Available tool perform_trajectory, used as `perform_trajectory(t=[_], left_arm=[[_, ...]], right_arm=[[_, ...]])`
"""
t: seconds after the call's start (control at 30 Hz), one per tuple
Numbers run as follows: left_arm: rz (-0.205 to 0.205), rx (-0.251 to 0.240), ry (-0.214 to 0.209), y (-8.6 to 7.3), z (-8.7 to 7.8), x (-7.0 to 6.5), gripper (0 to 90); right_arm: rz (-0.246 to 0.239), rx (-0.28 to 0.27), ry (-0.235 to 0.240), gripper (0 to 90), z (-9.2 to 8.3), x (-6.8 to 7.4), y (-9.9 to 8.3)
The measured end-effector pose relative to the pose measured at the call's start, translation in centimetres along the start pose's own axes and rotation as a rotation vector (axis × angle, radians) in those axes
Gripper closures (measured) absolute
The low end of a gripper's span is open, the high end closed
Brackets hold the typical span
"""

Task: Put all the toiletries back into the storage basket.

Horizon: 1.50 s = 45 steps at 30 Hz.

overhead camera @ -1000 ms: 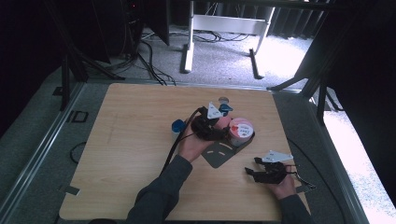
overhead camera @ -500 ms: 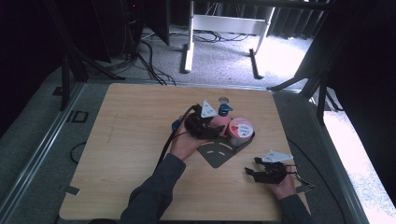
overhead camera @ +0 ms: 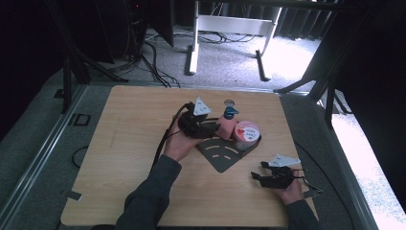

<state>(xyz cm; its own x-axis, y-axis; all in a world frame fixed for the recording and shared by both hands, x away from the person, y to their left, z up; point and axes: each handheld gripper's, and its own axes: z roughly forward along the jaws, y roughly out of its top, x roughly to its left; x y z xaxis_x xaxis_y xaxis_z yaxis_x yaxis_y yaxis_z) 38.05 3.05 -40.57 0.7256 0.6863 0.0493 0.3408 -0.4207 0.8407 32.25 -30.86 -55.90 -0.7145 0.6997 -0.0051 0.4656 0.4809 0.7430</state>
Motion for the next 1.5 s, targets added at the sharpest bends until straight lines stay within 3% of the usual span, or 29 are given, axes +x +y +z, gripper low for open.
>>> perform_trajectory(t=[0.57, 1.13, 1.5], left_arm=[[-0.045, 0.034, 0.057, -1.7, -1.6, 2.5, 36.1], [-0.059, 0.073, 0.085, -2.9, -2.5, 3.5, 34.2], [-0.059, 0.126, 0.076, -3.4, -2.3, 3.7, 34.2]], right_arm=[[0.000, 0.000, 0.000, 34.6, 0.0, 0.0, 0.0], [0.000, 0.000, 0.000, 34.6, 0.0, 0.0, 0.0], [0.000, 0.000, 0.000, 34.6, 0.0, 0.0, 0.0]])
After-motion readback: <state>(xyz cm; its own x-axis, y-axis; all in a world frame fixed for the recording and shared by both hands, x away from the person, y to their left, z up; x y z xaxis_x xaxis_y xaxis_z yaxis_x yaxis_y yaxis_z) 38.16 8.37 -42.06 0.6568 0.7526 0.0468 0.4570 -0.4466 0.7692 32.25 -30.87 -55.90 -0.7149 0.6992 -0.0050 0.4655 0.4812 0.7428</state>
